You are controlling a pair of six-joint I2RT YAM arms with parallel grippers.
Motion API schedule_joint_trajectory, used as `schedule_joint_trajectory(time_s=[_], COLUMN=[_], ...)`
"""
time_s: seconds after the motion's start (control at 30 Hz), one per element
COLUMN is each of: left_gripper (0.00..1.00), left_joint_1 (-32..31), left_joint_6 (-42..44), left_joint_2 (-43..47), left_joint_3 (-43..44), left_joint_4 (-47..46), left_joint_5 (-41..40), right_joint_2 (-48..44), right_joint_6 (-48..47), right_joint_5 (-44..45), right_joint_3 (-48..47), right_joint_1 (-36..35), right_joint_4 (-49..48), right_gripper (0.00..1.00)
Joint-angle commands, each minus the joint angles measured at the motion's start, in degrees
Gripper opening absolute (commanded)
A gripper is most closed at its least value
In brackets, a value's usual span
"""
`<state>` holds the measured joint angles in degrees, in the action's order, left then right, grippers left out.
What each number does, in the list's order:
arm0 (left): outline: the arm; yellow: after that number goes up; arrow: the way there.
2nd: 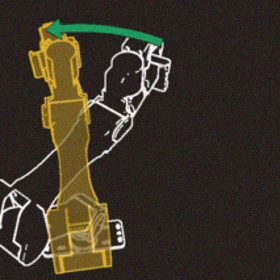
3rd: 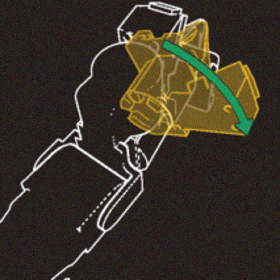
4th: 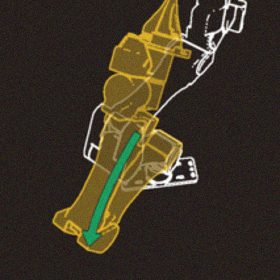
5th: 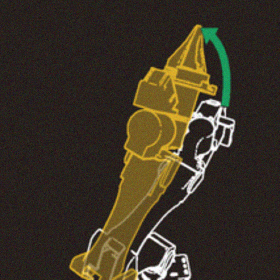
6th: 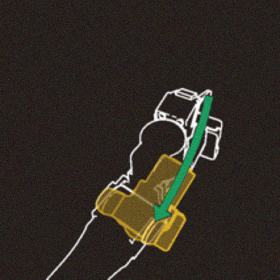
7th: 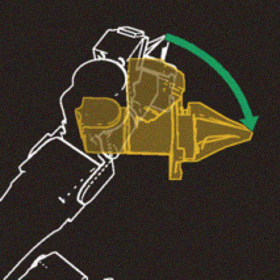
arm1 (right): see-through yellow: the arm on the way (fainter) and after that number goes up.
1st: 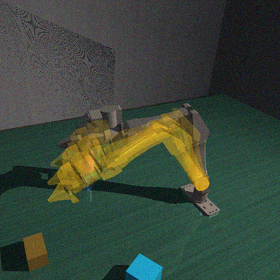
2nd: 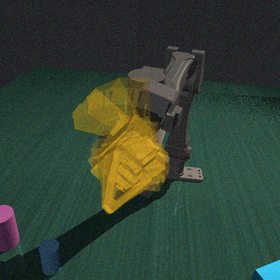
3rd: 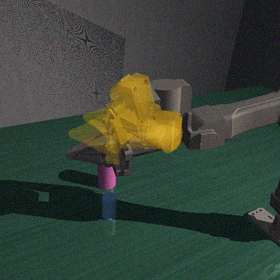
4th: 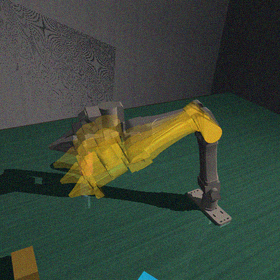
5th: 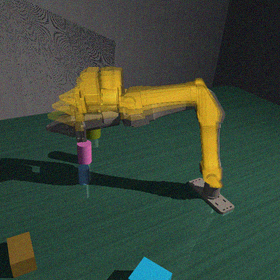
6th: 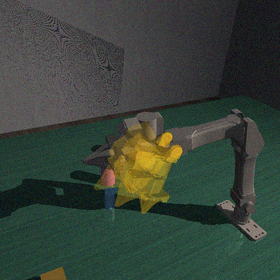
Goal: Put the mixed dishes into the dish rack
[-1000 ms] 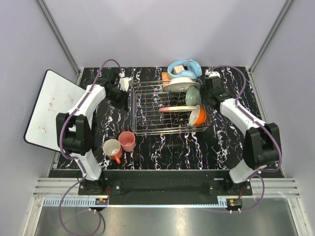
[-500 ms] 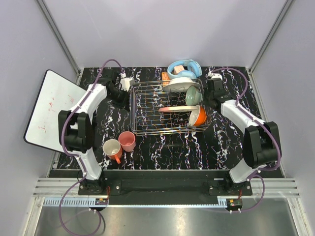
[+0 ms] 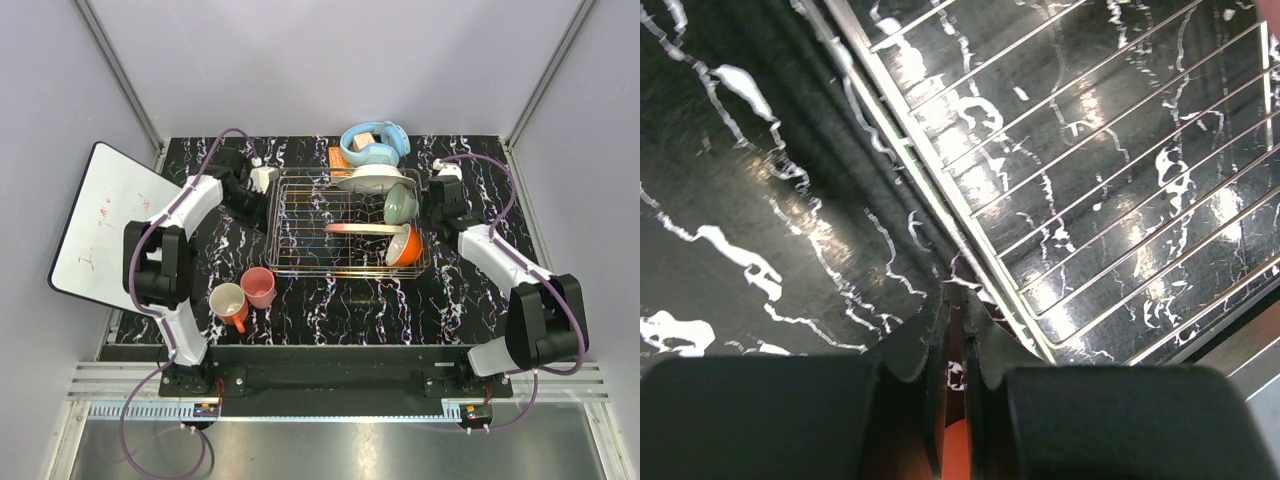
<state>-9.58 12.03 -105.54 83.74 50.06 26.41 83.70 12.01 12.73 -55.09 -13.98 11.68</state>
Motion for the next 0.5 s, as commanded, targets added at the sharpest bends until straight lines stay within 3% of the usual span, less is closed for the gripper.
schedule_joint_trajectory(time_s=[0.0, 0.47], left_gripper=[0.11, 0.10], left_joint_1=[-2.1, -8.5], left_joint_6=[-0.1, 0.4], left_joint_2=[1.2, 7.4], left_joint_3=[-1.2, -7.1], left_joint_4=[-1.8, -2.1], left_joint_5=[2.6, 2.2], right_joint_2=[-3.6, -5.9], right_joint_6=[1.6, 0.6], right_joint_5=[2.6, 3.1], right_joint_3=[3.2, 2.6], right_joint_1=[0.5, 0.5], right_joint_4=[3.3, 3.6], right_gripper=[0.00, 0.01])
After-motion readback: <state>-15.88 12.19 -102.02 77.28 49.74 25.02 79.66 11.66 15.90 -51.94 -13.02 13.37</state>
